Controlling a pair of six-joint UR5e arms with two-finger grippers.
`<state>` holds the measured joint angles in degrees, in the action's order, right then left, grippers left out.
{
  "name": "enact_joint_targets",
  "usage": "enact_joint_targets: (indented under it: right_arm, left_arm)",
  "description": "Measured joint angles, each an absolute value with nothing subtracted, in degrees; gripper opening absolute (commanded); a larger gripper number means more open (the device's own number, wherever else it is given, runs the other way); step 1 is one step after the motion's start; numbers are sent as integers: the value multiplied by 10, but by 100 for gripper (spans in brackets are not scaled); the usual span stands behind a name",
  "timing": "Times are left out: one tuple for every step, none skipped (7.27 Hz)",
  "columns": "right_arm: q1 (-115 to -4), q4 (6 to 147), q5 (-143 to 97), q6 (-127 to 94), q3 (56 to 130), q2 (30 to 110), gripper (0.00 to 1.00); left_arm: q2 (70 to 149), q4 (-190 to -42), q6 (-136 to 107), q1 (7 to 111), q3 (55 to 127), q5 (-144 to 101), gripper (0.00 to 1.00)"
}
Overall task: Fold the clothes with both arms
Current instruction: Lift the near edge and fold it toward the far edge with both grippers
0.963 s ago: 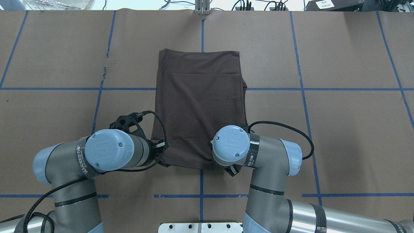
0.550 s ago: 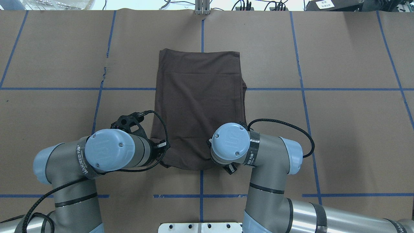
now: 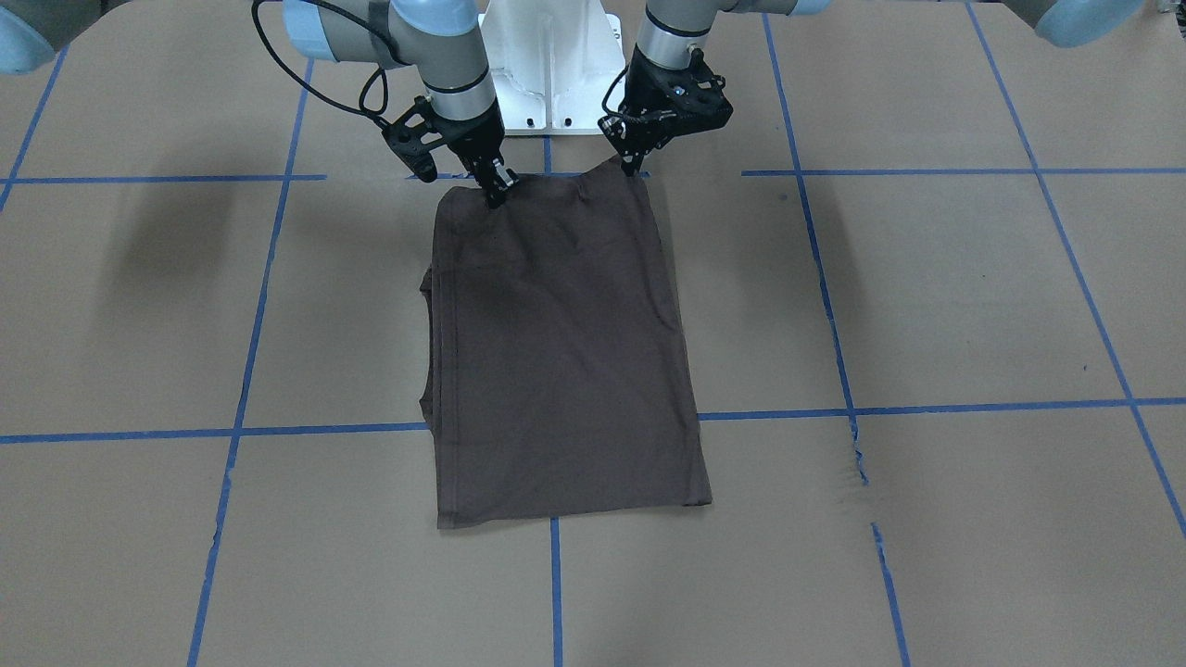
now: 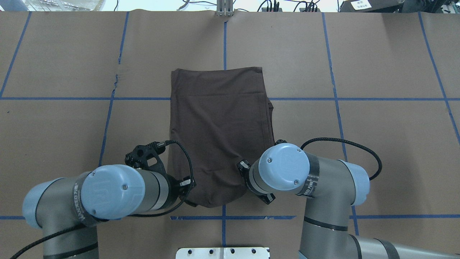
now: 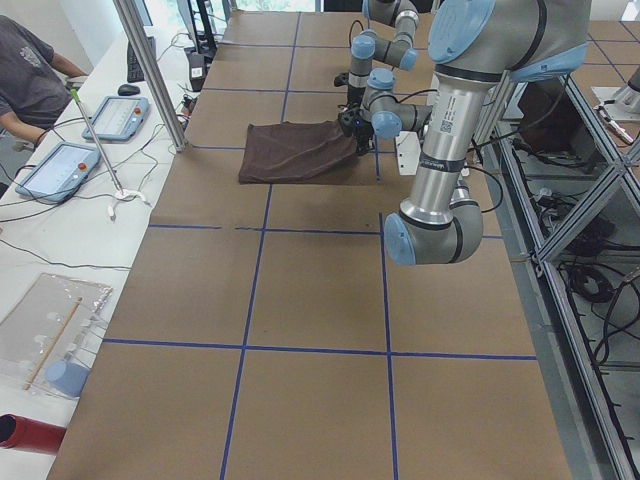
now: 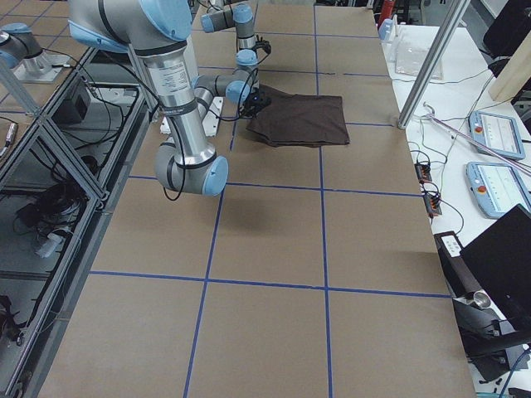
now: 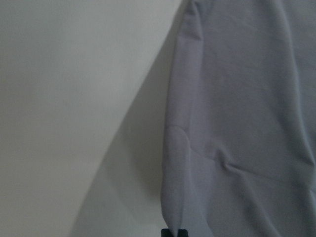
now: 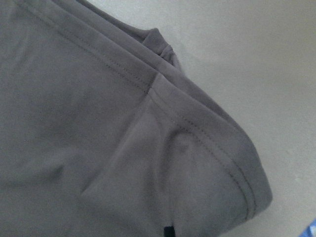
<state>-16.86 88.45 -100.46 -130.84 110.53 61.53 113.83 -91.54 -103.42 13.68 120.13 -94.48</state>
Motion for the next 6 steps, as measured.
enact_joint_targets:
  right_arm:
    - [-160, 884, -1005, -1306, 1126, 625, 0]
    - [-156, 883, -1004, -1299, 1133, 627, 0]
    - [-160, 882, -1002, -1281, 1134, 626, 0]
    - [-175, 881, -1003, -1262, 1134, 624, 0]
    - [-201, 881, -1008, -1243, 1133, 618, 0]
    - [-228, 882, -1014, -1219, 1128, 607, 0]
  left_arm:
    - [1137, -898, -1036, 117, 1219, -945, 0]
    - [1137, -886, -1036, 108, 1232, -945, 0]
    - [1138, -872, -1036, 106, 1244, -945, 0]
    - [1141, -858, -1034, 113, 1250, -946, 0]
    - [1145, -852, -1033, 131, 1252, -946, 0]
    - [1150, -851, -1024, 157, 1249, -948, 0]
